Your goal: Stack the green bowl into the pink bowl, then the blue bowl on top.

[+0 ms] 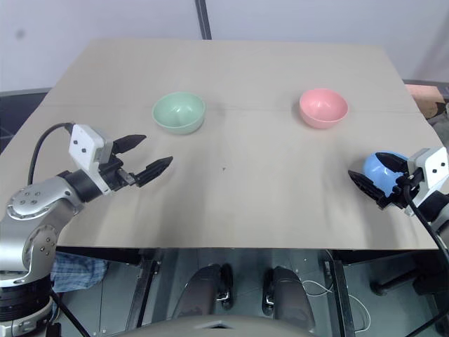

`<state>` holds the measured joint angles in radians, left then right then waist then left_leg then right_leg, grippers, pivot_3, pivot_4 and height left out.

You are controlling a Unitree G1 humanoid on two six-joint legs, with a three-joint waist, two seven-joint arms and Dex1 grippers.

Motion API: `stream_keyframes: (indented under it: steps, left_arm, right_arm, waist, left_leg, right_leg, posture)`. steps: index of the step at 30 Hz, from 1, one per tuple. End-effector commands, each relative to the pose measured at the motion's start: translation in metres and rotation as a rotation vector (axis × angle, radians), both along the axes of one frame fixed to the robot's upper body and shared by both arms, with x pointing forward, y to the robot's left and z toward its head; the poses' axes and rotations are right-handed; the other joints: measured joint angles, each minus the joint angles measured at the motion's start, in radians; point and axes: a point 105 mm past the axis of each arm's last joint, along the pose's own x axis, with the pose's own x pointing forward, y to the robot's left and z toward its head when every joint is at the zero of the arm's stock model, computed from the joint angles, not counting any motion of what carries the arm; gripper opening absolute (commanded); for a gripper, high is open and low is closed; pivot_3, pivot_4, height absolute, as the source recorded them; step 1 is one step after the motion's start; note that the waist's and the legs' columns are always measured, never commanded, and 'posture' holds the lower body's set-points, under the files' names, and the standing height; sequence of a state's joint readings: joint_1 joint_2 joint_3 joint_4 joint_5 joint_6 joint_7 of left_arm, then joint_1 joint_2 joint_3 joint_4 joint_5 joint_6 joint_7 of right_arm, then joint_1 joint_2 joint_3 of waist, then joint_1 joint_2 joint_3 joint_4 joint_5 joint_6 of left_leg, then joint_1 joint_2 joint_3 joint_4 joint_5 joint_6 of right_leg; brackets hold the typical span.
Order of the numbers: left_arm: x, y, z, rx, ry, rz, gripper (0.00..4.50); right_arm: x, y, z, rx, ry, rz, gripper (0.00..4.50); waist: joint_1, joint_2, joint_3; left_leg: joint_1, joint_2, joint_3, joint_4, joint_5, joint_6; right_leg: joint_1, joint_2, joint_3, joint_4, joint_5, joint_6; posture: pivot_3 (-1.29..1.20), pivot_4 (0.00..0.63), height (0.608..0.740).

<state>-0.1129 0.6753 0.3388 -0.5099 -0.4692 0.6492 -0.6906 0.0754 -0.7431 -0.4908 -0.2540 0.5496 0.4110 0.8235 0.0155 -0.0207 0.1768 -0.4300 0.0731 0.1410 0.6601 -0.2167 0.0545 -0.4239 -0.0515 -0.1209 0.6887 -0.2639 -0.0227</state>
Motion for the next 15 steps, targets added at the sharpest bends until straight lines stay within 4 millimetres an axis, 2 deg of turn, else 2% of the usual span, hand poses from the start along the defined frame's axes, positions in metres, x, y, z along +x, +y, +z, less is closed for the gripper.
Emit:
stream_keyframes:
  steps: [1, 15]
  left_arm:
    - [-0.001, -0.0015, 0.0094, 0.004, -0.047, -0.008, 4.5]
    - [-0.0003, 0.0004, 0.0135, -0.028, -0.058, -0.024, 4.5]
  right_arm:
    - [-0.0024, -0.0041, 0.0113, -0.028, -0.045, -0.015, 4.46]
    - [-0.0038, 0.0048, 0.0122, -0.045, -0.037, -0.01, 4.46]
  waist:
    - [0.0, 0.0, 0.0]
    - [0.0, 0.0, 0.0]
  left_leg:
    - [0.0, 0.0, 0.0, 0.0, 0.0, 0.0]
    - [0.0, 0.0, 0.0, 0.0, 0.0, 0.0]
  right_leg:
    - [0.0, 0.0, 0.0, 0.0, 0.0, 0.0]
    - [0.0, 0.0, 0.0, 0.0, 0.0, 0.0]
  posture:
    - [0.0, 0.15, 0.74]
    - [0.0, 0.15, 0.74]
